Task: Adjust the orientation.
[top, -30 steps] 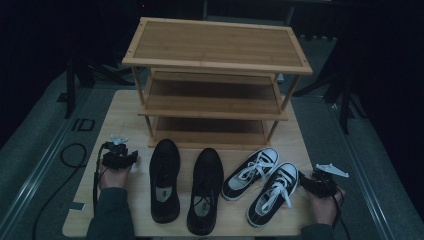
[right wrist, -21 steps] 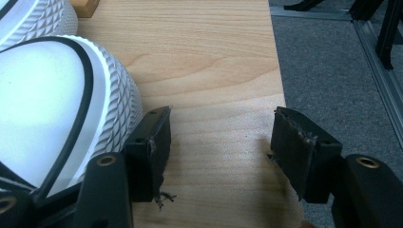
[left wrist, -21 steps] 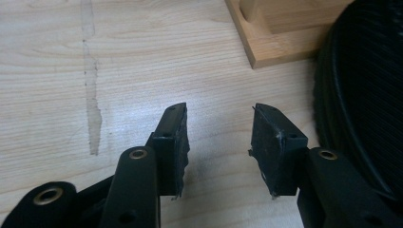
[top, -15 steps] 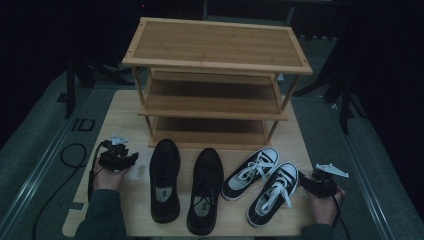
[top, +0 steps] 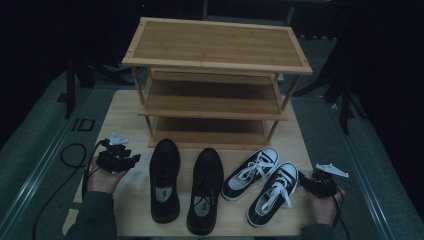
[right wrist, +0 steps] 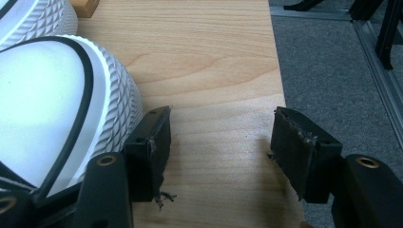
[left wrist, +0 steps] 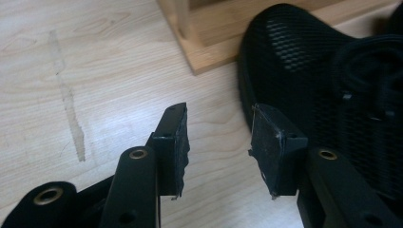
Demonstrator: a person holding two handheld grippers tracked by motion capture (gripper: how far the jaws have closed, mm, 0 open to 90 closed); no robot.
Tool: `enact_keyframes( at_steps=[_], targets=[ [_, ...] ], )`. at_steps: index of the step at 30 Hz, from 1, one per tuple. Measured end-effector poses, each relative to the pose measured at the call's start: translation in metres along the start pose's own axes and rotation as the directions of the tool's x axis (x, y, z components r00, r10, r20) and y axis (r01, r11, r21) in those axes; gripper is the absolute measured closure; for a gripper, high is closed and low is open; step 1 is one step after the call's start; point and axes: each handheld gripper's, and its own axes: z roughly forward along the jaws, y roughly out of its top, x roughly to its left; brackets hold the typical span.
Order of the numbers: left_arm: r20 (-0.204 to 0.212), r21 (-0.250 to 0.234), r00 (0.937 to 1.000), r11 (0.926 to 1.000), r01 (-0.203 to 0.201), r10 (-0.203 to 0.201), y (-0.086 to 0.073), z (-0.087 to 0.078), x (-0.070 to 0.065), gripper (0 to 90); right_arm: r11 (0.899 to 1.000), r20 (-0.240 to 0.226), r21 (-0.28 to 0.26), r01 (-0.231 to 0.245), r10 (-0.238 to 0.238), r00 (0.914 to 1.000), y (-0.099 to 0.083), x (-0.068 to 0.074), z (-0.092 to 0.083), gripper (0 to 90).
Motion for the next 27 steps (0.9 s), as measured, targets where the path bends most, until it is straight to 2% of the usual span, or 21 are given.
enact_keyframes(
  at_steps=[8,11,15,18,27],
  targets=[
    [0.039,0.015,0.9974,0.998,-0.061,0.06,0.009,-0.009,-0.017,56.7,1.0,0.0,0.0,0.001,-0.001,1.0,0.0,0.0,0.0,38.4],
    [0.042,0.017,0.9971,0.9978,-0.064,0.064,0.01,-0.01,-0.018,56.6,1.0,0.0,0.0,0.001,-0.001,1.0,0.0,0.0,0.0,38.4],
    [0.059,0.023,0.9942,0.9956,-0.091,0.089,0.015,-0.016,-0.025,55.8,1.0,0.001,0.0,0.0,0.0,1.0,0.0,0.0,0.0,38.3],
    [0.064,0.022,0.9942,0.9959,-0.088,0.086,0.016,-0.019,-0.028,55.8,1.0,0.001,0.0,0.0,0.0,1.0,0.0,0.0,0.0,38.3],
    [0.097,0.034,0.9871,0.9908,-0.131,0.127,0.02,-0.027,-0.041,55.7,1.0,0.001,0.0,0.0,0.0,1.0,0.0,0.0,0.0,38.3]
  ],
)
